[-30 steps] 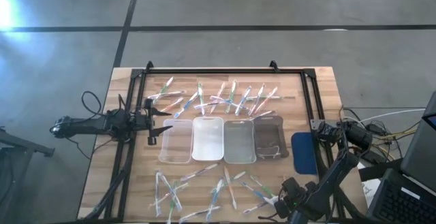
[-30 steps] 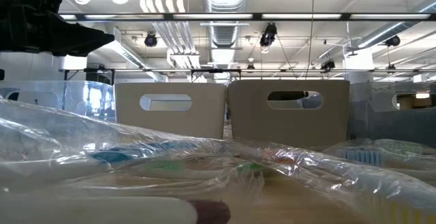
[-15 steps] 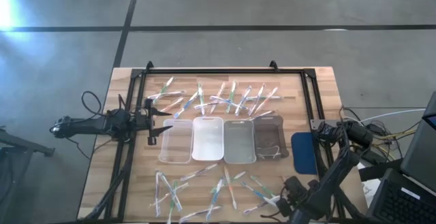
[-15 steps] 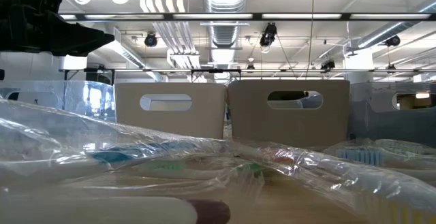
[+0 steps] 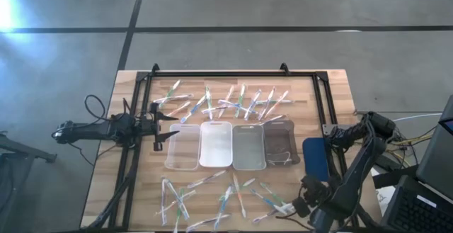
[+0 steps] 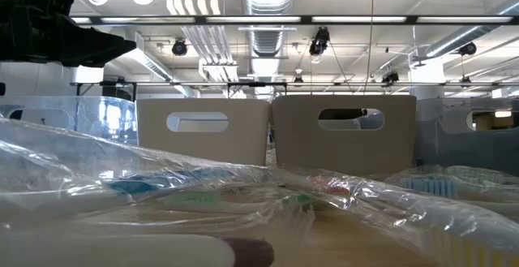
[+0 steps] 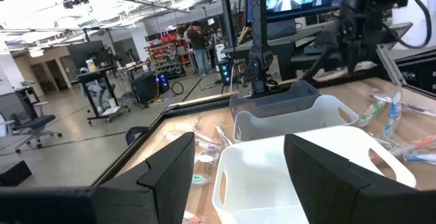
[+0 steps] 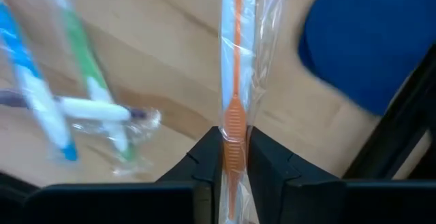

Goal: Pick & Place Toothbrushes
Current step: Put the orange toothbrush into the black bin

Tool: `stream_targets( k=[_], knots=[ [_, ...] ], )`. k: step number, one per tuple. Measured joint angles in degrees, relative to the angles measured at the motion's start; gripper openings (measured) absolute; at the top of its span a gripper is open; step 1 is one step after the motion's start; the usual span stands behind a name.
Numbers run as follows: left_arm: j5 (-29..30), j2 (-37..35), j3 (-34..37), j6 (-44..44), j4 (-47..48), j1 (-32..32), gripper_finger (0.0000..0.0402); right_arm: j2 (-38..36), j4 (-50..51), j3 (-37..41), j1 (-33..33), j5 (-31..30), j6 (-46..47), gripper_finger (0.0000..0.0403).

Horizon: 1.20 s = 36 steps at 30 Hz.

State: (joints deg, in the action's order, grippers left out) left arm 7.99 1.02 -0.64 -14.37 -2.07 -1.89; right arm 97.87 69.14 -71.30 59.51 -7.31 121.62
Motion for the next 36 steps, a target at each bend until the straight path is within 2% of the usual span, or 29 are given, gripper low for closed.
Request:
stream_targets(
  k=[6,14,22,29,36],
  knots=[
    [0.0,0.0,0.0,0.0,0.0,0.0,0.0232,-5.3,6.5,0.0,-2.1,-5.4,-2.4,0.0043],
    [0.0,0.0,0.0,0.0,0.0,0.0,0.0232,-11.5,8.3,0.1,-9.0,-11.1,-13.4,0.0046],
    [0.0,0.0,0.0,0.0,0.0,0.0,0.0232,-13.6,8.6,0.1,-18.8,-12.4,-28.2,0.0039],
    [0.0,0.0,0.0,0.0,0.0,0.0,0.0232,-14.6,8.5,0.1,-25.6,-12.4,-36.6,0.0048],
    [0.0,0.0,0.0,0.0,0.0,0.0,0.0232,-15.0,8.5,0.1,-31.5,-12.4,-43.5,0.004]
  ],
)
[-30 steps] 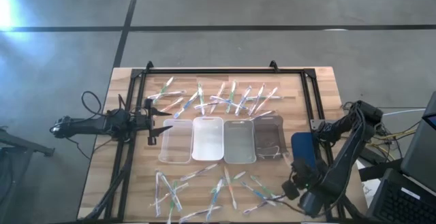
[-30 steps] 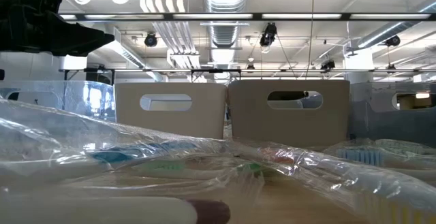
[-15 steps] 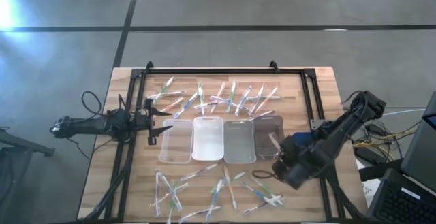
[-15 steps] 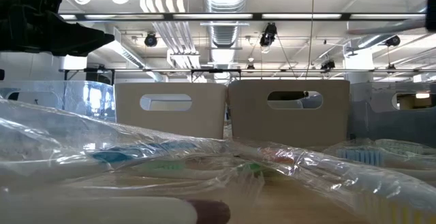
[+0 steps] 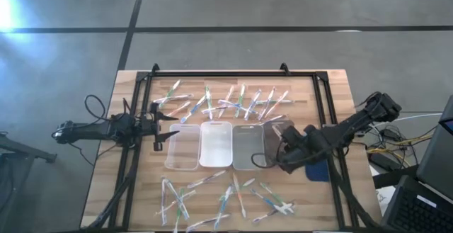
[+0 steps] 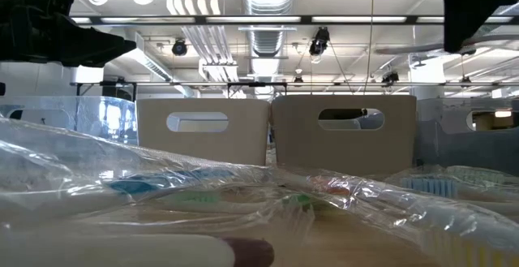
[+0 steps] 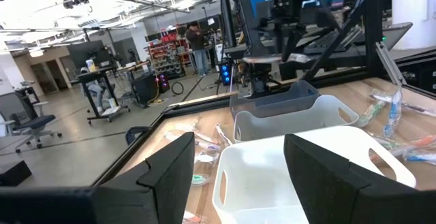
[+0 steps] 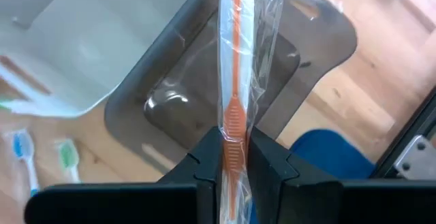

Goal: Pick & Place Toothbrushes
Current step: Put the orange toothbrush into the black bin

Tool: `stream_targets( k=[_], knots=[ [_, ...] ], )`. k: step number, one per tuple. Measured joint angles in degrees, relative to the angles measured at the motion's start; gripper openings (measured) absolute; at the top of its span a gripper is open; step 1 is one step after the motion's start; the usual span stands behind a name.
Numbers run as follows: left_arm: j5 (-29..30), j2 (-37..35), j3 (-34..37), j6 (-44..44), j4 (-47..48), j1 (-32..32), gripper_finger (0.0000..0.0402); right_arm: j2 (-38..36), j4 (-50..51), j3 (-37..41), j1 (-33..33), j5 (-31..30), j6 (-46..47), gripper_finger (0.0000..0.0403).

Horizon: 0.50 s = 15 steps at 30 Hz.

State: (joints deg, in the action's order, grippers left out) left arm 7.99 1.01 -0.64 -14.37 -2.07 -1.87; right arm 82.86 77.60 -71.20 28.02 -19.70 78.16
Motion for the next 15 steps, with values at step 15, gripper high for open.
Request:
stream_targets(
  k=[15],
  knots=[
    [0.0,0.0,0.0,0.0,0.0,0.0,0.0232,0.1,-0.5,0.5,-8.6,0.9,-4.1,0.0043]
  ],
)
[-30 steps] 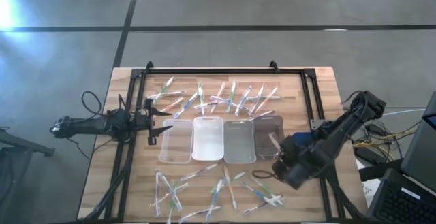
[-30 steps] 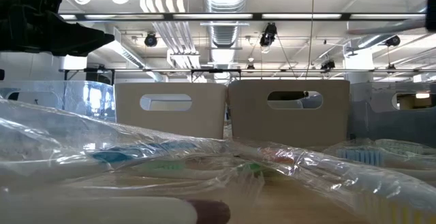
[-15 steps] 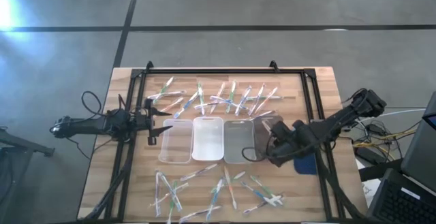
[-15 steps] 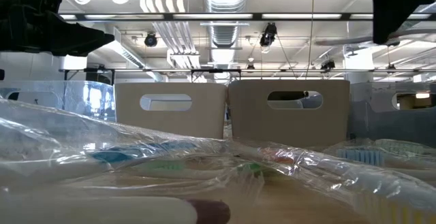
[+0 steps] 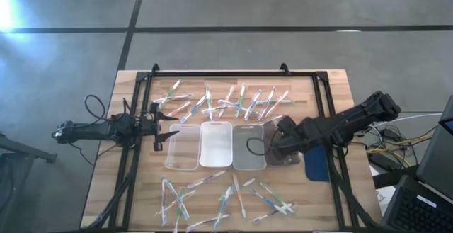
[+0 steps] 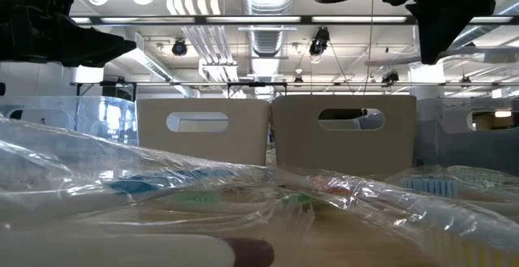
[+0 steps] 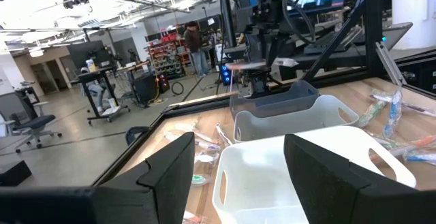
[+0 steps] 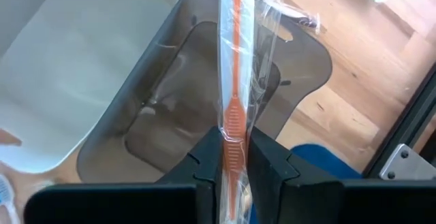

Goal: Pick & Place Toothbrushes
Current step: Put the orange toothbrush into the black bin

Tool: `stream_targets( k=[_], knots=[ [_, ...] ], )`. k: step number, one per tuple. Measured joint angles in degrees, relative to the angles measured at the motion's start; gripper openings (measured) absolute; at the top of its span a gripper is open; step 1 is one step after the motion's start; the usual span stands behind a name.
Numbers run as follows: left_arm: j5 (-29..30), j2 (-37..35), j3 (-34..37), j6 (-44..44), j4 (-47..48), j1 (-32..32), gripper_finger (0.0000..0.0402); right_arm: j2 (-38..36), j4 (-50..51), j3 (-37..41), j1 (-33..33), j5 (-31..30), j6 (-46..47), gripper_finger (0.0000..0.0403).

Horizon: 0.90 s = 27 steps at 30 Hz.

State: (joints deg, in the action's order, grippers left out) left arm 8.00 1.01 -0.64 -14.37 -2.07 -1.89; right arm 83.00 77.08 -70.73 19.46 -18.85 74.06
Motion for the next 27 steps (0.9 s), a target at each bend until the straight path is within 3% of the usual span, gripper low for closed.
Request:
stream_targets(
  k=[27],
  knots=[
    [0.0,0.0,0.0,0.0,0.0,0.0,0.0232,0.0,-15.0,13.2,-5.8,6.1,-6.8,0.0046]
  ],
)
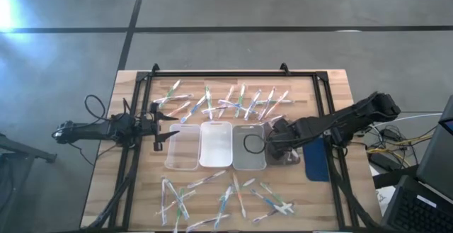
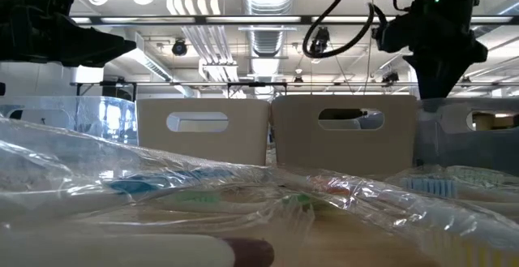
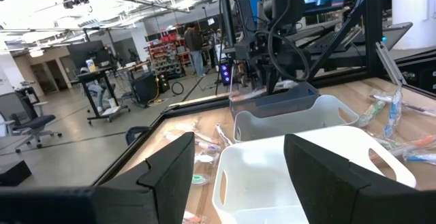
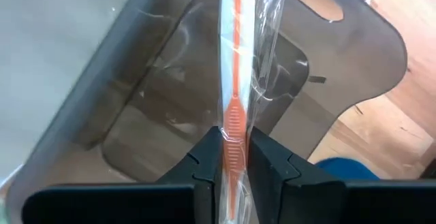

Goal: Pick & Place Toothbrushes
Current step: Put the orange toothbrush into the black bin

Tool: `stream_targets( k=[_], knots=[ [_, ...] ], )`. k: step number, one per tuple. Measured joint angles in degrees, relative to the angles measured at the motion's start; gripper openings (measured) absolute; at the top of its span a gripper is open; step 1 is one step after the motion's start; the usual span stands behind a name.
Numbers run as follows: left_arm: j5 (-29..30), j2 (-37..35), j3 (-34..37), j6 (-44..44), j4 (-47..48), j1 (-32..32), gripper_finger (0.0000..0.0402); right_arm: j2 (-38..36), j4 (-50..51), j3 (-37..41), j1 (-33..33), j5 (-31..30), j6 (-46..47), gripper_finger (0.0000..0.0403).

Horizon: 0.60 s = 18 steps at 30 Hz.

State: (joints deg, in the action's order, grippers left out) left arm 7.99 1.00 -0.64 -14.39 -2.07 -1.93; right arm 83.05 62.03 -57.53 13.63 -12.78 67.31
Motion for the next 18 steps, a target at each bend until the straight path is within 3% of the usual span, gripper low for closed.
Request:
stream_targets(
  k=[18],
  knots=[
    [0.0,0.0,0.0,0.0,0.0,0.1,0.0232,0.0,-11.4,6.4,-0.4,2.6,-0.6,0.0043]
  ],
)
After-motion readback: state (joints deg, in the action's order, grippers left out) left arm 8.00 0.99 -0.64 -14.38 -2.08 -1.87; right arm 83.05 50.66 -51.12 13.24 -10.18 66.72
